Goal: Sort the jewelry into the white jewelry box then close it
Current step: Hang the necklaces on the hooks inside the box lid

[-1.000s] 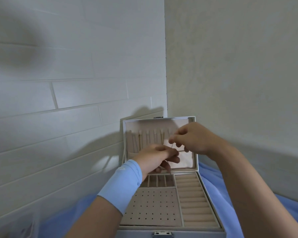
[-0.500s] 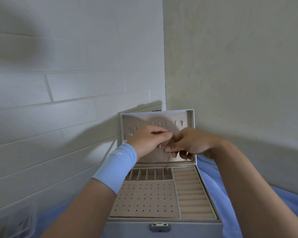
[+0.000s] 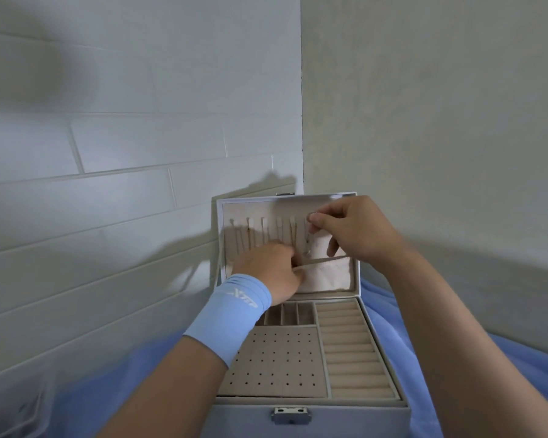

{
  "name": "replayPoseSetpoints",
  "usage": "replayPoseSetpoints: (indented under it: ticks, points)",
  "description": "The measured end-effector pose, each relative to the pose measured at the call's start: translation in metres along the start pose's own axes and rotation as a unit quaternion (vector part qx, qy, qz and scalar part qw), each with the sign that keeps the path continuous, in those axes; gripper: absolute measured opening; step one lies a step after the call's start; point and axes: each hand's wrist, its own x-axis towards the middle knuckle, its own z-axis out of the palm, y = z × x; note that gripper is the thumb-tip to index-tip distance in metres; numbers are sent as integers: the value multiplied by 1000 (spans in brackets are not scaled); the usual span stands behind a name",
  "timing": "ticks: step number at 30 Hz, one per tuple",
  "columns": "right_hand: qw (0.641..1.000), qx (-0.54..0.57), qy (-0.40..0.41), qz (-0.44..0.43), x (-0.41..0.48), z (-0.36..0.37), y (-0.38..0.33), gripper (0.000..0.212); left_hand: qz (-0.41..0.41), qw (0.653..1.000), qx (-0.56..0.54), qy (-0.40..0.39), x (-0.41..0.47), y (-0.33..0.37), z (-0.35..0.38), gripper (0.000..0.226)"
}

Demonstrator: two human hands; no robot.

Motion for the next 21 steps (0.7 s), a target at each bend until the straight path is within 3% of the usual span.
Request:
replayPoseSetpoints:
  ticks: [3,8,11,16,21]
  points:
    - [1000,-17,-3,4,2,6,6,15,3,1000,6,-6,1,-2,-2,23]
    - [977,-168,-132,18,-1,7,16,12,-6,1000,-16,-12,-1,-7,0,24]
    - [966,-216,-143,23,-1,6,16,17,-6,999,-33,-15,-2,-7,-1,26]
    - [972,-208,-112,7,-10,9,3,15,6,998,-51,-28,-12,-10,-9,32]
    - [978,-146,-151,-5,-41,11,-25,10,23,994,-103,-8,-43,-21,-30,27]
